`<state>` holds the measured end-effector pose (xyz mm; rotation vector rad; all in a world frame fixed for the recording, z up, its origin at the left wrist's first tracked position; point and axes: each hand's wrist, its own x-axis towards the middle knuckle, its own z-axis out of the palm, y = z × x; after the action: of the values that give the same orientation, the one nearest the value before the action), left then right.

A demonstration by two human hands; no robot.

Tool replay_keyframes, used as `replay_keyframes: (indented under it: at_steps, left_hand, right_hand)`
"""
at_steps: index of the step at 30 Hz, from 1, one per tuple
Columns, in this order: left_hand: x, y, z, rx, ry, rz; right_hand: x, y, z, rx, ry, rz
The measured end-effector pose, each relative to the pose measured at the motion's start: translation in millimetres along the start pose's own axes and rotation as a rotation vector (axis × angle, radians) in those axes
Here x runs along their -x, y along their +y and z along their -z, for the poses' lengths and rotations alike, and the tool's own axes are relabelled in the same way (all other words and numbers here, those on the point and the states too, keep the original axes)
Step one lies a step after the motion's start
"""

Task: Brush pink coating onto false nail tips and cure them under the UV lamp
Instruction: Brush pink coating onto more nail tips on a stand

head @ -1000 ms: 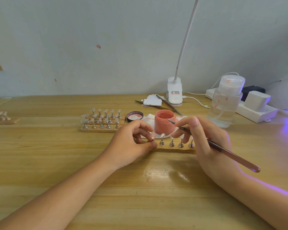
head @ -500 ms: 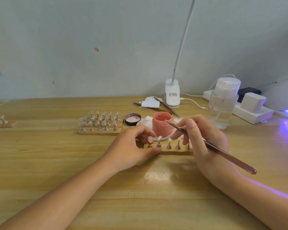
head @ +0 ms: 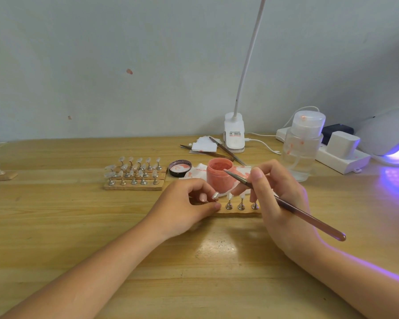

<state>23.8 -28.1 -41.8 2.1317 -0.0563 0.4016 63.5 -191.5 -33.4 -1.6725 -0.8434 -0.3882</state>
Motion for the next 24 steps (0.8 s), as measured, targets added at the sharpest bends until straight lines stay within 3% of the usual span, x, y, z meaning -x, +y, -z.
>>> replay_keyframes:
  at_steps: [12,18,24]
  left_hand:
    - [5.0,-2.2,-2.5,-0.101,0.085,-0.076]
    - [9.9,4.4,-1.8,-0.085,0.146,-0.227]
    - [11.0,8.0,1.0,0.062,0.236,-0.197]
  right_hand:
    - [-33.5,-4.6,11.1,-0.189,0.04,-0.102]
    - [-68.0,-1.9,10.7,-0.097,-0.088,-0.195]
    - [-86.8,5.2,6.5,0.112,-0.105,-0.132]
